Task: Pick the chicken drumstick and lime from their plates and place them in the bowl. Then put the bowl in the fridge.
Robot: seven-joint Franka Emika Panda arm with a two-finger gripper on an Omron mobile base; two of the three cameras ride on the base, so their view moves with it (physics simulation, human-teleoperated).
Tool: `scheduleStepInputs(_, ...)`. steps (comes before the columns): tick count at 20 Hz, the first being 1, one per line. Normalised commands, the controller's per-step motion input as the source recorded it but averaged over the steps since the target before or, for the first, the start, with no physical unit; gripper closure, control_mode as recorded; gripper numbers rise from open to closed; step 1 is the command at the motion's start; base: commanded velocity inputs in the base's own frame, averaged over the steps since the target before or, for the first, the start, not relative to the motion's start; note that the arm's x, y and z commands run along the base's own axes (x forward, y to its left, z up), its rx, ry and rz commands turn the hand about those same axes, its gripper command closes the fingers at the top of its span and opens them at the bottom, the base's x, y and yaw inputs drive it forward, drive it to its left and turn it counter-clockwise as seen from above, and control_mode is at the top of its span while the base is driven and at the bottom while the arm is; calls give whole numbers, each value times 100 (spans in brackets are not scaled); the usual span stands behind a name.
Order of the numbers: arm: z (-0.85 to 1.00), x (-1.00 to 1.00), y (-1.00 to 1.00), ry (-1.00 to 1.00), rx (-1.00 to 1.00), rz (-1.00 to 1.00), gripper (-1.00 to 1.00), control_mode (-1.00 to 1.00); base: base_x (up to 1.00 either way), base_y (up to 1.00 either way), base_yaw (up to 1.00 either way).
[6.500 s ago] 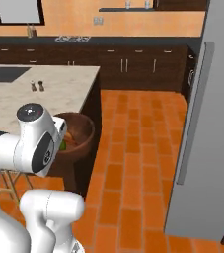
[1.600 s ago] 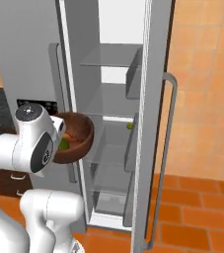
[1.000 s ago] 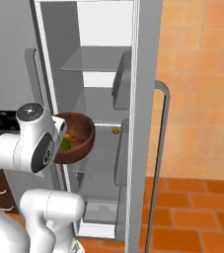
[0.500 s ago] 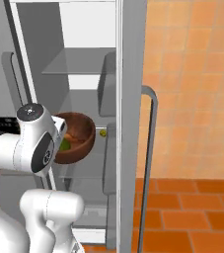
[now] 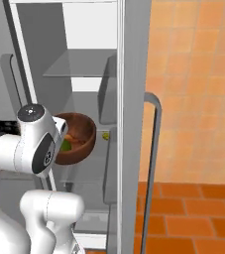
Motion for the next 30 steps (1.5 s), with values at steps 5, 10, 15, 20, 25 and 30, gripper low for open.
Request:
scheduleStepInputs(5, 0, 0, 0, 0, 0, 0, 100, 100, 50, 4, 19)
scheduleStepInputs(10, 0, 0, 0, 0, 0, 0, 100, 100, 10, -16, 9)
scheduleStepInputs(15, 0, 8, 0, -1, 0, 2, 100, -100, 9, -1, 2)
scheduleStepInputs(20, -7, 57, -2, -4, 0, 11, 100, -100, 0, 0, 0)
scheduleStepInputs(25, -19, 99, -3, 0, 0, 0, 100, -100, 0, 0, 0)
scheduleStepInputs(30, -24, 100, 0, 0, 0, 0, 100, -100, 0, 0, 0)
